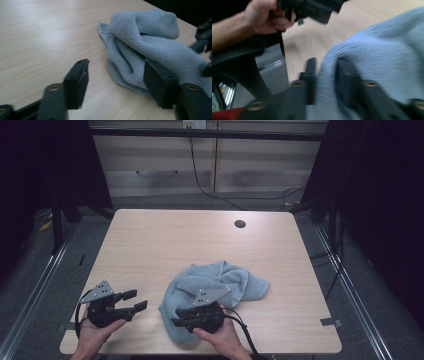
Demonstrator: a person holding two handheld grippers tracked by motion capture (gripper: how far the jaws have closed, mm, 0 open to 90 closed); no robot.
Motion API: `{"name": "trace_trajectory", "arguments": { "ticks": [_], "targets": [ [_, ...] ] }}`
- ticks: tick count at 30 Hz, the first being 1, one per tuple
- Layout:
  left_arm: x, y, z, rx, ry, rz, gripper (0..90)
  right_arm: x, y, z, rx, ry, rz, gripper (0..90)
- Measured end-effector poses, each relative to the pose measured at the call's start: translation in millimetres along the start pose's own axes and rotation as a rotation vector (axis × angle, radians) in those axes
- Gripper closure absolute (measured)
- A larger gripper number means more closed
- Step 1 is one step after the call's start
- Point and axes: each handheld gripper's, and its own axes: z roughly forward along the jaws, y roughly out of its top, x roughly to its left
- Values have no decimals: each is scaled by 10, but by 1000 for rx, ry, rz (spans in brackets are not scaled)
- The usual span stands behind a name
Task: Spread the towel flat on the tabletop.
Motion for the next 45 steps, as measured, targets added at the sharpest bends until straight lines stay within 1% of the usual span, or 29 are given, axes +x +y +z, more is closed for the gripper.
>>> {"name": "trace_trajectory", "arguments": {
  "ticks": [1,2,3,4,5,8,9,11,12,17,18,19,20,21,22,23,24,26,27,28,30,31,32,33,34,35,39,41,45],
  "targets": [
    [0,0,0,0,0,0,467,0,0,0,0,0,0,605],
    [-83,24,6,-8,-49,25,503,-59,35,-241,-25,-54,6,575],
    [-83,24,6,-8,-49,25,524,-59,35,-241,-25,-54,6,575],
    [-134,45,28,-5,-66,36,525,-165,26,-478,-47,-114,20,578],
    [-185,68,60,0,-79,48,525,-165,26,-478,-47,-114,20,578],
    [-303,120,207,11,-127,45,486,-421,-56,-886,-60,-262,54,592],
    [-325,137,261,21,-128,53,415,-617,-137,-1098,-42,-356,79,576],
    [-326,162,370,28,-141,57,356,-795,-226,-1249,-42,-433,127,527],
    [-298,177,463,37,-140,26,319,-867,-265,-1299,-39,-453,146,505],
    [-280,114,680,114,-104,8,237,-1069,-403,-1321,-24,-501,213,434],
    [-296,53,755,159,-96,31,299,-1141,-458,-1244,-5,-503,232,421],
    [-309,31,761,163,-97,57,438,-1150,-466,-1215,-6,-497,236,426],
    [-309,31,761,163,-97,57,525,-1150,-466,-1215,-6,-497,236,426],
    [-324,23,754,175,-76,78,604,-1159,-468,-1132,-5,-494,238,560],
    [-304,29,740,159,-94,71,677,-1160,-467,-1110,-13,-484,230,639],
    [-304,29,740,159,-94,71,714,-1160,-467,-1110,-13,-484,230,639],
    [-258,55,690,123,-120,56,738,-1152,-442,-1085,-20,-480,232,801],
    [-233,75,656,104,-133,47,754,-1135,-416,-1094,-34,-472,230,858],
    [-204,141,559,61,-132,31,774,-1074,-330,-1158,-70,-464,216,880],
    [-204,141,559,61,-132,31,779,-1074,-330,-1158,-70,-464,216,880],
    [-195,239,433,8,-137,33,781,-974,-187,-1269,-110,-459,184,884],
    [-189,301,364,-22,-139,32,785,-865,-14,-1404,-157,-450,143,885],
    [-183,443,229,-81,-147,33,786,-808,77,-1468,-178,-452,128,886],
    [-191,520,163,-105,-149,40,786,-754,167,-1532,-196,-458,106,886],
    [-191,520,163,-105,-149,40,786,-754,167,-1532,-196,-458,106,886],
    [-201,597,94,-131,-148,51,787,-659,332,-1652,-237,-461,65,887],
    [-260,911,-188,-207,-159,89,787,-555,549,-1825,-299,-468,25,887],
    [-274,1065,-327,-249,-193,97,787,-454,757,-1974,-355,-470,-12,887],
    [-306,1349,-574,-357,-256,94,786,-322,944,-2067,-411,-465,-56,887]
  ]
}}
